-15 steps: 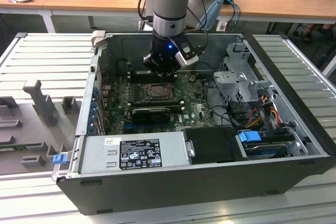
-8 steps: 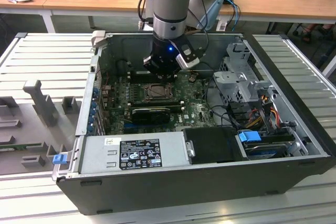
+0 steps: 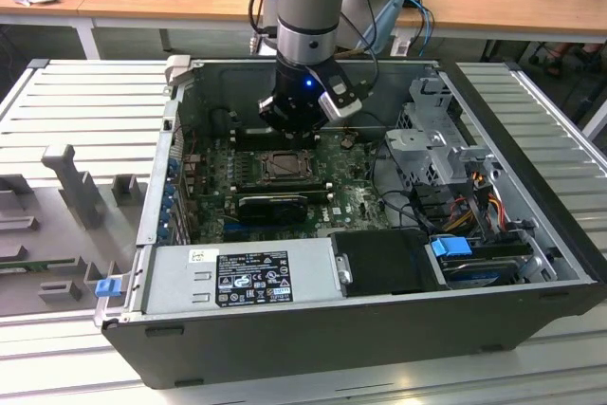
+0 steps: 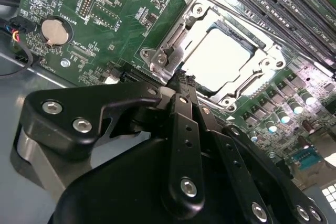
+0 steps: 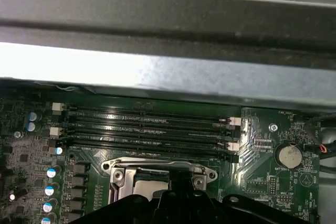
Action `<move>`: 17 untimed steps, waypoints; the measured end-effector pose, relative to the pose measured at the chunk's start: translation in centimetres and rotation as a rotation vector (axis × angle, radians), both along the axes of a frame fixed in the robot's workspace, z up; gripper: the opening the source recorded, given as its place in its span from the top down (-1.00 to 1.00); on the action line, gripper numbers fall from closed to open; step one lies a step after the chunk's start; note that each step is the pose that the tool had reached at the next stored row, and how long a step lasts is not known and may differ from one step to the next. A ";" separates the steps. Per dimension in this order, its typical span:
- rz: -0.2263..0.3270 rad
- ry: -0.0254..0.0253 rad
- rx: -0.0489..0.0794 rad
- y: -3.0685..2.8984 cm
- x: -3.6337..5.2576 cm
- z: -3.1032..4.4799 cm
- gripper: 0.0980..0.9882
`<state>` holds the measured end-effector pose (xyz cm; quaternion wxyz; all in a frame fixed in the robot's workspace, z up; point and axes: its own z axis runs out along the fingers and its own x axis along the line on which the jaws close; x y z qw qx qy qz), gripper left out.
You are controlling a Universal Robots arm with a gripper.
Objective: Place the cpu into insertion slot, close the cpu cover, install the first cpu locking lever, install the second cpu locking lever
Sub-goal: 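Install the second cpu locking lever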
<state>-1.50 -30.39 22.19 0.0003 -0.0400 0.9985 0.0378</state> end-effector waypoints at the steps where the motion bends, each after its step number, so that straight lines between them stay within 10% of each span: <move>1: 0.000 0.0000 0.000 -0.04 0.00 -0.01 0.98; 17: 0.000 0.0000 0.000 -1.01 -0.01 1.50 0.98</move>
